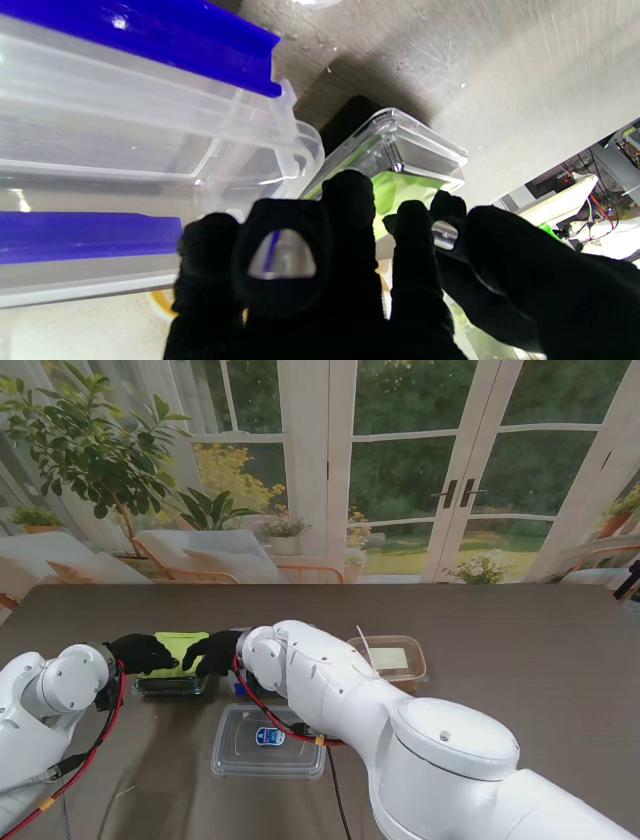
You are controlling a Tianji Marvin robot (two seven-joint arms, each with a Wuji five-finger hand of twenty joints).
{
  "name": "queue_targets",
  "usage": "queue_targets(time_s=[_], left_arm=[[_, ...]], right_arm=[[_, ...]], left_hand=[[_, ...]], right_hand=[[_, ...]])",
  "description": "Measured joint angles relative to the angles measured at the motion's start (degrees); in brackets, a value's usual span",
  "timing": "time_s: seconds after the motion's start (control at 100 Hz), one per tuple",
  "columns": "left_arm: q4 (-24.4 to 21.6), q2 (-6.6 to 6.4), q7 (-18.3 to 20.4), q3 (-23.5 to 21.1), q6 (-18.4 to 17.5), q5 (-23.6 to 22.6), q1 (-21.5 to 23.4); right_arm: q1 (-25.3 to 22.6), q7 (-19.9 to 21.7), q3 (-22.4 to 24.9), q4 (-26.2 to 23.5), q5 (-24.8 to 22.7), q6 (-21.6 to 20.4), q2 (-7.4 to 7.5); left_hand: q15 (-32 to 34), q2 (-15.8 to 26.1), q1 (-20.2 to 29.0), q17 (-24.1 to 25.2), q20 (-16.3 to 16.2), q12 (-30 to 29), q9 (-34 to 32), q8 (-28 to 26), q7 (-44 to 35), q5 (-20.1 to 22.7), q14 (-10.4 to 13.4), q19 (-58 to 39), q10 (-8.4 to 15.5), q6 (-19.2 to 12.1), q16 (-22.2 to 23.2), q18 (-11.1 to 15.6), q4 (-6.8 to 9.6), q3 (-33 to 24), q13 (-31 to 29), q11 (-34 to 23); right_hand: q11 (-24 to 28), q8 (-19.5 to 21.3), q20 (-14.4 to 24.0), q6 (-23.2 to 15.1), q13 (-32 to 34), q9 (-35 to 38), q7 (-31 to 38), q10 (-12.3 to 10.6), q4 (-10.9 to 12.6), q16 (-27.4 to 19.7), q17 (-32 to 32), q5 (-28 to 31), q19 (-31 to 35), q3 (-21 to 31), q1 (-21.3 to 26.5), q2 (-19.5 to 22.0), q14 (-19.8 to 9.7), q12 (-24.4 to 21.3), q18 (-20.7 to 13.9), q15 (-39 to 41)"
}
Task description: Pair container bodies with their lids
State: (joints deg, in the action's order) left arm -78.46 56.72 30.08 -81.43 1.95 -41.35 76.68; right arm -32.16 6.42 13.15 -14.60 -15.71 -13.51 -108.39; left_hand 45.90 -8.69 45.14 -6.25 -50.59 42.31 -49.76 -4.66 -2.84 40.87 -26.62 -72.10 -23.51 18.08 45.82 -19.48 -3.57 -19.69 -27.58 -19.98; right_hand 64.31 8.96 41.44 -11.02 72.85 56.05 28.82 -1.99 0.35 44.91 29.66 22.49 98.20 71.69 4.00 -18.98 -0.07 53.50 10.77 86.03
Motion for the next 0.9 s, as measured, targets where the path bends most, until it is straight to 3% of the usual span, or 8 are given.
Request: queue_targets(time_s=[0.33, 0.61, 0.66, 0.8, 0.9], left_arm=[[-0.64, 0.00, -0.07, 0.90, -0.80, -0.77, -0.85], [-2.70, 0.10, -1.43, 0.88, -1.95, -1.56, -0.52], [-3.15, 0.14, -1.74, 0.89, -2.10, -1.48, -0.30], [-3.85, 0.23, -3.09, 1.08, -3.65, -1.35, 0.53], [-3.93, 0.32, -3.70, 1.47, -4.04, -1.30, 0.96]], right_arm=[[1.23, -0.74, 1.52, -0.04, 0.90, 0.43, 0.30], [1.56, -1.52, 3.48, -0.75, 2.65, 1.12, 1.49], [1.34, -1.45, 3.37, -3.84, 3.65, 2.84, 3.06], [-0.97, -1.49, 3.41, -23.25, 6.78, 12.94, 12.61], [-3.49, -2.32, 5.90, -31.97, 6.82, 15.24, 17.71]], left_hand=[[-3.29, -0.02, -0.62, 0.00, 1.24, -4.83, 0.13, 0.00, 0.00, 0.03, 0.00, 0.19, 1.24, 0.00, -2.19, 0.00, 0.00, 0.00, -0.40, 4.46], [-5.40, -0.07, -1.16, 0.00, 1.44, -5.90, 0.18, 0.00, 0.00, 0.04, 0.10, 0.20, 1.82, -0.56, -3.54, 0.12, 0.00, -1.08, -0.41, 5.57], [-5.42, -0.08, -1.16, 0.00, 1.46, -6.29, 0.18, 0.00, 0.00, 0.04, 0.17, 0.20, 1.85, -0.57, -3.56, 0.16, 0.00, -1.20, -0.41, 5.61], [-9.30, -0.12, -1.25, 0.82, 3.65, -8.41, 1.51, 0.00, 0.00, 0.06, 1.42, 1.64, 2.72, -0.82, -5.85, 1.51, 0.00, -2.55, 0.22, 7.39], [-11.05, -0.13, -1.25, 1.44, 5.22, -9.86, 1.57, 0.00, 0.00, 0.10, 2.06, 3.11, 3.08, -1.35, -7.11, 2.04, 0.00, -2.70, 0.33, 7.86]], right_hand=[[0.00, 0.01, 0.00, 0.02, 0.00, 0.00, 0.00, 0.00, 0.00, -0.01, 0.00, 0.00, 0.00, -0.15, 0.00, 0.00, 0.00, 0.00, 0.00, 0.01], [0.00, 0.02, 0.00, 0.13, 0.00, 0.00, 0.00, 0.00, 0.00, -0.01, 0.00, 0.00, 0.00, -1.30, 0.00, 0.00, 0.51, 0.00, 0.00, 0.06], [0.00, 0.02, 0.01, 0.19, 0.00, 0.00, 0.02, 0.00, 0.00, -0.01, 0.00, 0.00, 0.00, -1.34, 0.00, 0.00, 0.63, 0.00, 0.00, 0.07], [-4.32, 0.06, 0.01, 0.68, -0.10, -1.11, 0.26, 0.65, -0.21, -1.51, 0.00, 0.05, -0.19, -4.09, -0.62, 0.01, 3.24, -2.54, 0.50, -3.07], [-10.36, 0.21, 0.01, 0.70, -3.64, -3.40, 1.27, 2.11, -0.96, -3.33, 0.00, 1.05, -3.10, -6.65, -0.62, -0.01, 6.15, -8.39, 2.13, -9.29]])
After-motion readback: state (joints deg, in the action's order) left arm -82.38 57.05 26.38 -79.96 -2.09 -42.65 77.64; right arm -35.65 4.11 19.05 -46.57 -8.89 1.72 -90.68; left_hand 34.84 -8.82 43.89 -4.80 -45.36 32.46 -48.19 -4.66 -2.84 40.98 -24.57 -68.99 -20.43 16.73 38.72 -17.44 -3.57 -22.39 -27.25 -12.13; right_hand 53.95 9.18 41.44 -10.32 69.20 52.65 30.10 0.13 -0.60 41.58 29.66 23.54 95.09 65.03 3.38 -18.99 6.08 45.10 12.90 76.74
